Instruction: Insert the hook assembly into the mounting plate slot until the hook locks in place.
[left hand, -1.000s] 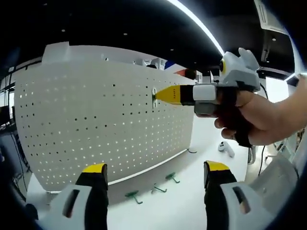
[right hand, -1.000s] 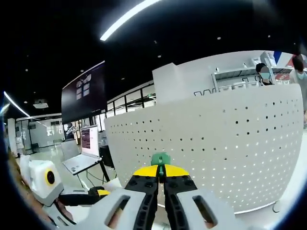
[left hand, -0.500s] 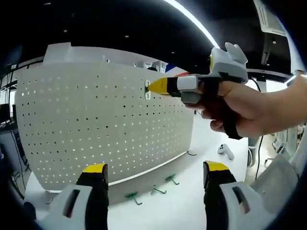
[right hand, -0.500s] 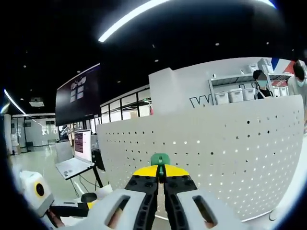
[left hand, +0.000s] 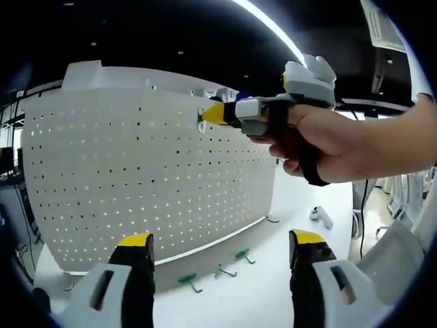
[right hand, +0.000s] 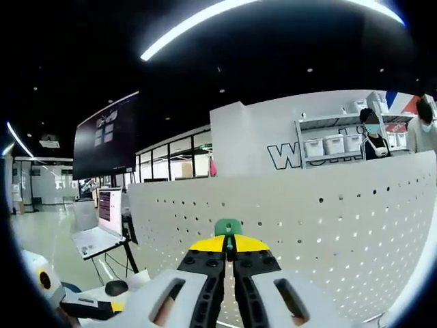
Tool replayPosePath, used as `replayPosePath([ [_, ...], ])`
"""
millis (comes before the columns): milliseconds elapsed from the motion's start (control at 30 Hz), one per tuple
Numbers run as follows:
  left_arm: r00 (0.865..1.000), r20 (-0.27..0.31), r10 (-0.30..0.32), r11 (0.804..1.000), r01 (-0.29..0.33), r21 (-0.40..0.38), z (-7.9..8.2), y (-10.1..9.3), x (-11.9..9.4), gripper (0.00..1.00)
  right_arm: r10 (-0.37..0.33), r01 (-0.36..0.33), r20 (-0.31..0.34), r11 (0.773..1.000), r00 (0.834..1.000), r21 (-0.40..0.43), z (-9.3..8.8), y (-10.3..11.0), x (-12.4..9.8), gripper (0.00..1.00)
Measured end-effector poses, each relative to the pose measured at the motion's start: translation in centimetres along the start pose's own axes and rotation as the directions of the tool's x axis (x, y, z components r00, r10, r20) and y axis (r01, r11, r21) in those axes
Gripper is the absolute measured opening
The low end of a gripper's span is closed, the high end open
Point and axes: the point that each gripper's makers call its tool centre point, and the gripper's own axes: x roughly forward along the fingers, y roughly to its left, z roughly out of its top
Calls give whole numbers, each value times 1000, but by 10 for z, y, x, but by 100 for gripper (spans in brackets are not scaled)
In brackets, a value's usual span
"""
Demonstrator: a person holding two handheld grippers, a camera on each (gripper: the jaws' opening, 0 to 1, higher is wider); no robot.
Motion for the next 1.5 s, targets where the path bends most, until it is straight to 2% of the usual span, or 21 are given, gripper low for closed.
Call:
replayPosePath([
  [100,1000,2,4,1000,-4,-2,0,1,-1,83,-5,6,20,999,1000,-33,3,1,3,0],
  [167,1000,-1,7,1000,-7,5,-1,2,-2,83,-10,10,21,1000,1000,3,2,-1,6,0],
  [433,1000,0,13,1000,-13,-10,-3,3,-4,82,-30,31,41,999,999,-28,5,-5,17,0],
  [567,1000,7,15,1000,-15,-11,-1,3,-6,82,-43,44,51,999,998,-16,6,-8,22,1],
  [933,1000,10,23,1000,-23,-8,1,4,-8,81,-41,44,64,998,997,-51,8,-9,36,1],
  [1267,1000,-4,30,1000,-30,-6,-5,7,-11,81,-40,45,75,997,996,-66,14,-16,47,1],
  [1500,999,-9,37,999,-38,-10,-8,11,-12,81,-32,36,69,997,997,-67,11,-14,51,1],
])
